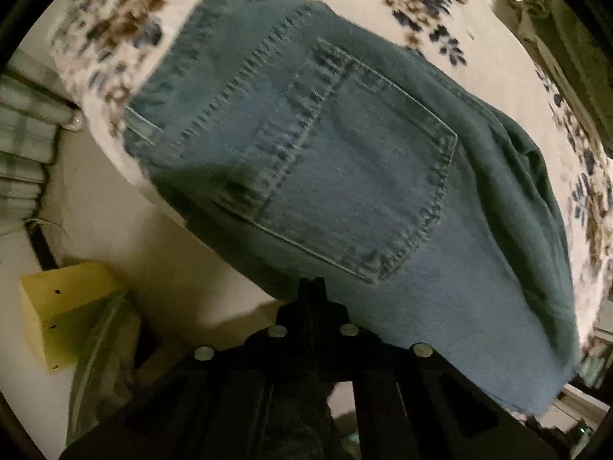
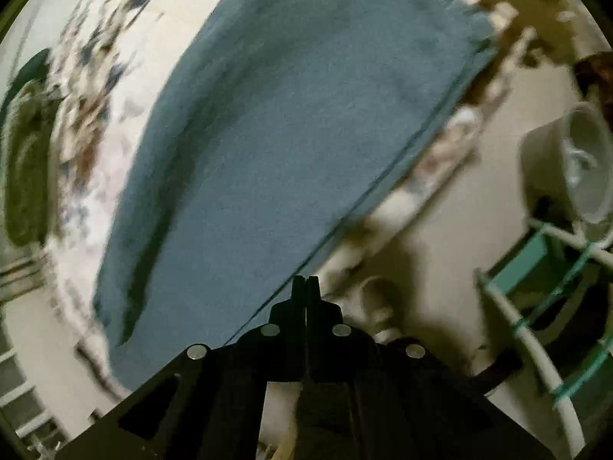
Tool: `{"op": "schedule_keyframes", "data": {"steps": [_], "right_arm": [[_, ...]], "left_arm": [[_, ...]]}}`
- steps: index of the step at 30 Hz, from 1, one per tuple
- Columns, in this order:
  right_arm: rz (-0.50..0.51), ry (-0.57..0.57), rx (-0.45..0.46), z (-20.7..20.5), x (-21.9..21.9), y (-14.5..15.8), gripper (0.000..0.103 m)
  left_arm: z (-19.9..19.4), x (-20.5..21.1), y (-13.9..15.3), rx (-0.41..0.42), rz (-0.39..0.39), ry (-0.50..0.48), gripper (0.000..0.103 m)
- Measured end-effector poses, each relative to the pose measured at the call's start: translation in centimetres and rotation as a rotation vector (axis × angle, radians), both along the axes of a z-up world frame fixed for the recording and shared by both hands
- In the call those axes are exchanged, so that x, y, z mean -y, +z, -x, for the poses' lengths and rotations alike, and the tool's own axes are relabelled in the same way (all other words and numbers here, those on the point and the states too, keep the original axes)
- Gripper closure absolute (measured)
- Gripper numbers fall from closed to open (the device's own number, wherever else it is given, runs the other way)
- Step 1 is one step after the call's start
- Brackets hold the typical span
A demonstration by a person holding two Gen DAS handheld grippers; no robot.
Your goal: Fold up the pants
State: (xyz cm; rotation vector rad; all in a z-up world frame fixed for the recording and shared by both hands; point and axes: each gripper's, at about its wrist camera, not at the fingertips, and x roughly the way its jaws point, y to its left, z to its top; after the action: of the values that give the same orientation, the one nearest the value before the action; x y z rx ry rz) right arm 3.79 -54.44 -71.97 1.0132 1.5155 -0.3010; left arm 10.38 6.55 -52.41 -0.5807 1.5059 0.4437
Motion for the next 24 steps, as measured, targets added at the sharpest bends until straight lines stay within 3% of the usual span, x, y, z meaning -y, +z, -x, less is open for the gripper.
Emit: {"op": "schedule_keyframes", "data": {"steps": [2,4,5,13,15,19,21,24], "right_arm": [[-0.093,-0.003,0.005,-0.4,-0.9,-0.8,0.094],[-0.124,-0.002,0.003,-0.8,-2.0,-1.6,0.076],[-0.142,-0.004,0.007,-1.2,-2.7,-2.1,0.074],[-0.097,-0.082,-0.043,-1.8,-5.2,-4.6,0.075],[-0.094,-0.069,-0.049,-2.2,-5.8,-4.3,0.075],[-0.15,-0.027,-0.066,-2.8,-7.2,-4.5,0.072],[-0.149,-0.014,-0.064,-2.8,-7.4,-4.7,0.071],[-0.147,-0.008,-0.084,-2.9,-7.6,-5.4,0.07]], "left_arm": [[0.1,-0.3,-0.4,0.008,0.038,0.03,0.101],[0.6,0.6,-1.8,-0.022,0.072,0.039,0.099],[0.6,0.8,-2.4,-0.024,0.092,0.048,0.098],[1.6,2.4,-5.5,-0.067,0.1,0.138,0.093],[2.1,2.4,-5.6,-0.069,0.106,0.15,0.092],[4.2,0.7,-5.9,-0.049,0.19,0.212,0.086],[5.2,0.6,-6.6,-0.053,0.194,0.224,0.078],[6.0,0.3,-7.3,-0.061,0.194,0.261,0.077]]}}
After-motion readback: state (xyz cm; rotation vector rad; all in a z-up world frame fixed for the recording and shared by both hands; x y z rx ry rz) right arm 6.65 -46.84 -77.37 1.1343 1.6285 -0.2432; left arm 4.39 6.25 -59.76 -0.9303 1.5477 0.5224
